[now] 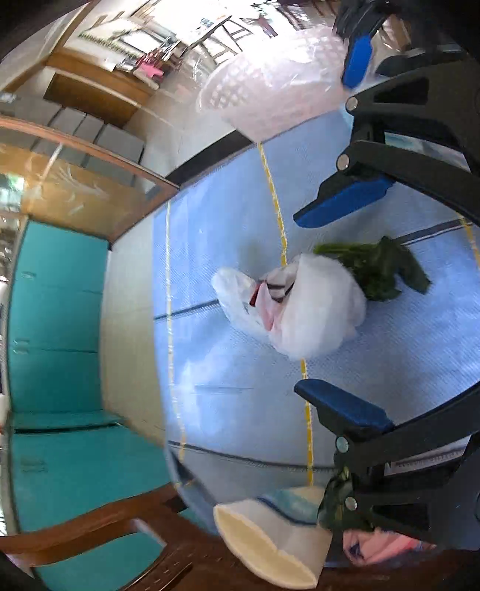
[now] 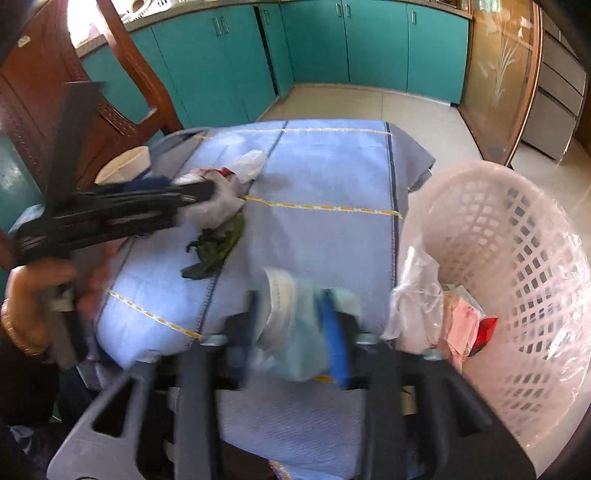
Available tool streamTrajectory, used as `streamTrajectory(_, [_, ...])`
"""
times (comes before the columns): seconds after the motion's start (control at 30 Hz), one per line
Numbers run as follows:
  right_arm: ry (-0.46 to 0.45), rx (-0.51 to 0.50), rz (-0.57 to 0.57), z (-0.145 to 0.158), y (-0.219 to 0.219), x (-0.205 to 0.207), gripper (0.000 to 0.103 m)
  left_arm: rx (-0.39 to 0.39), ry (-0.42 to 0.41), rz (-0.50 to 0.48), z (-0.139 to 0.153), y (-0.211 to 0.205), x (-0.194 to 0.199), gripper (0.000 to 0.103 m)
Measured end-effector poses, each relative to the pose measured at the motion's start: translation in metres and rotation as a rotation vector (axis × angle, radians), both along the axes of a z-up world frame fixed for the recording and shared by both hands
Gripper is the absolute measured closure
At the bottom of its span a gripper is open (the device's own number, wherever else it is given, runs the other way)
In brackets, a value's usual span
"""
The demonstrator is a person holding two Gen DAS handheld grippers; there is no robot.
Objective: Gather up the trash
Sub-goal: 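Lift the face mask with the right gripper while the left grasps the white bag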
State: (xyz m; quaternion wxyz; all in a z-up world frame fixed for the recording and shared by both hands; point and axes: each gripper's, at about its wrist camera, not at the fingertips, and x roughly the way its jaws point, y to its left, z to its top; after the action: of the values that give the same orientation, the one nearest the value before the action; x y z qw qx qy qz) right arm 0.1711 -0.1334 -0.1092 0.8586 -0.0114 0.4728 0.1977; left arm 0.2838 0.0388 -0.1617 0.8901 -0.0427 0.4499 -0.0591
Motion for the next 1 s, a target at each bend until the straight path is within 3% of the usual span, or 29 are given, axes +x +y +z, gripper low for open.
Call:
streamTrajectory(0.03, [-0.014, 0.002, -0.004, 0.002, 0.004, 0.000, 0.035, 0.000, 0.007, 0.009, -0.004, 0.001, 0.002, 0.021])
streamTrajectory(0.13, [-0.004, 0.011, -0.009, 0.008, -0.002, -0.001, 0.034, 0.023, 0.021, 0.026, -0.013, 0.006, 0.002, 0.054])
streamTrajectory(0.3, [0.012, -0.025, -0.005, -0.011, 0.007, 0.002, 0.033, -0.009, -0.001, 0.047, -0.010, 0.018, -0.014, 0.068])
streamTrajectory(0.47, [0.013, -0.087, 0.020, -0.023, 0.020, -0.001, 0.033, -0.064, -0.080, 0.046, 0.019, 0.030, -0.055, 0.069])
streamTrajectory(0.63, [0.024, 0.042, 0.104, -0.014, 0.025, -0.008, 0.033, -0.009, -0.066, 0.050, 0.023, 0.035, -0.094, 0.065])
streamTrajectory(0.77, [0.009, 0.028, 0.094, -0.006, 0.025, -0.011, 0.033, 0.034, -0.040, 0.055, 0.013, 0.037, -0.105, 0.058])
streamTrajectory(1.0, [-0.017, 0.043, 0.014, -0.001, 0.011, -0.009, 0.033, 0.014, -0.043, 0.056, 0.012, 0.038, -0.102, 0.041])
